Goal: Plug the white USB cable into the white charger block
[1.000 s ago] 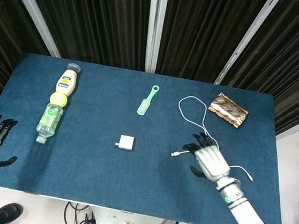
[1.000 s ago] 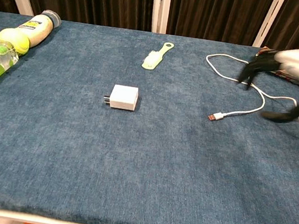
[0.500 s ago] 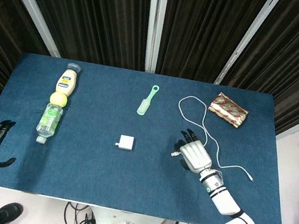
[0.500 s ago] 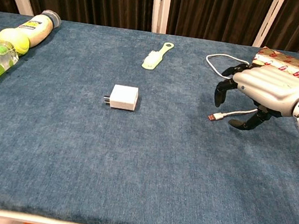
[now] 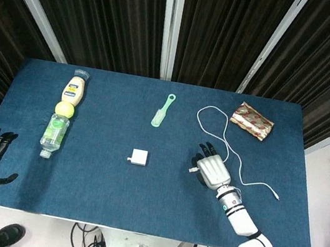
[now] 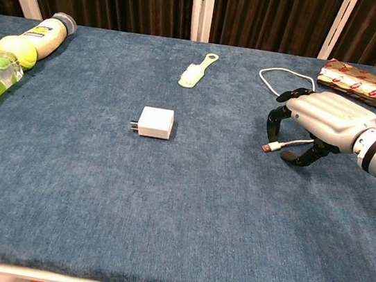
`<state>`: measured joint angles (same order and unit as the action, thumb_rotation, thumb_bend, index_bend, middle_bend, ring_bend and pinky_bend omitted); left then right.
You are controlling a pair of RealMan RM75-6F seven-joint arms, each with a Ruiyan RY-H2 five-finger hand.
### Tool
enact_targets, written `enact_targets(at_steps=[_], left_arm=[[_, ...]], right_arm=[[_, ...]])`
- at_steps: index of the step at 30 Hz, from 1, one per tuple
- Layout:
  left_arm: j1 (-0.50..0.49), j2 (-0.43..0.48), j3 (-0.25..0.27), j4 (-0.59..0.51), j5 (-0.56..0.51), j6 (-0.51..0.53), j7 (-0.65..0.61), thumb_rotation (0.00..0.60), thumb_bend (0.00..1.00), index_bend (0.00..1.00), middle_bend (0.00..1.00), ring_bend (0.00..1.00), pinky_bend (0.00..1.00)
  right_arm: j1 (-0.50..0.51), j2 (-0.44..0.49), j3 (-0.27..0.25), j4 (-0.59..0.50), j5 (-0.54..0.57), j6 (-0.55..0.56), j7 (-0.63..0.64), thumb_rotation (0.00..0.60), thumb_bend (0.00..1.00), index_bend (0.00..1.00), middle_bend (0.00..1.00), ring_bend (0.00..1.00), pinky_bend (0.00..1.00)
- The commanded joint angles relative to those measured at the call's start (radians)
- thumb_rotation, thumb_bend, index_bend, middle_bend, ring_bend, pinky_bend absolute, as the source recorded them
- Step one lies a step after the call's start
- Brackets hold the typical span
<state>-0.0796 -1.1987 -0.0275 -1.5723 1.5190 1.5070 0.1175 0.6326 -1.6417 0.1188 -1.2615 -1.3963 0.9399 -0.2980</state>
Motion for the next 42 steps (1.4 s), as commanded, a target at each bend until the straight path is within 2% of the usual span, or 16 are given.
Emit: enact_targets(at_steps=[1, 22, 31, 38, 42], left_arm=[[0.000, -0.001, 0.000, 0.002, 0.000, 0.000, -0.003, 0.600, 0.09, 0.12, 0.11, 0.01, 0.00], [0.006, -0.002, 0.002, 0.019, -0.004, 0.001, -0.023, 0.600, 0.09, 0.12, 0.11, 0.01, 0.00], [0.008, -0.005, 0.003, 0.030, -0.001, 0.005, -0.036, 0.600, 0.09, 0.12, 0.11, 0.01, 0.00], [0.004, -0.003, 0.001, 0.028, 0.003, 0.004, -0.035, 0.600, 0.09, 0.12, 0.11, 0.01, 0.00], [-0.004, 0.000, -0.001, 0.020, 0.008, -0.004, -0.024, 0.600, 0.09, 0.12, 0.11, 0.01, 0.00]], right_arm=[[0.001, -0.003, 0.000, 0.003, 0.007, 0.002, -0.002, 0.600, 0.30, 0.46, 0.35, 0.08, 0.05], [0.010, -0.032, -0.011, 0.022, 0.028, 0.014, 0.001, 0.600, 0.32, 0.49, 0.37, 0.10, 0.05], [0.007, -0.037, -0.016, 0.022, 0.032, 0.028, -0.009, 0.600, 0.35, 0.57, 0.39, 0.11, 0.05], [-0.002, -0.021, -0.018, -0.002, 0.026, 0.052, -0.009, 0.600, 0.37, 0.60, 0.41, 0.13, 0.05], [-0.006, 0.002, -0.016, -0.034, 0.020, 0.069, -0.009, 0.600, 0.37, 0.61, 0.44, 0.17, 0.05]])
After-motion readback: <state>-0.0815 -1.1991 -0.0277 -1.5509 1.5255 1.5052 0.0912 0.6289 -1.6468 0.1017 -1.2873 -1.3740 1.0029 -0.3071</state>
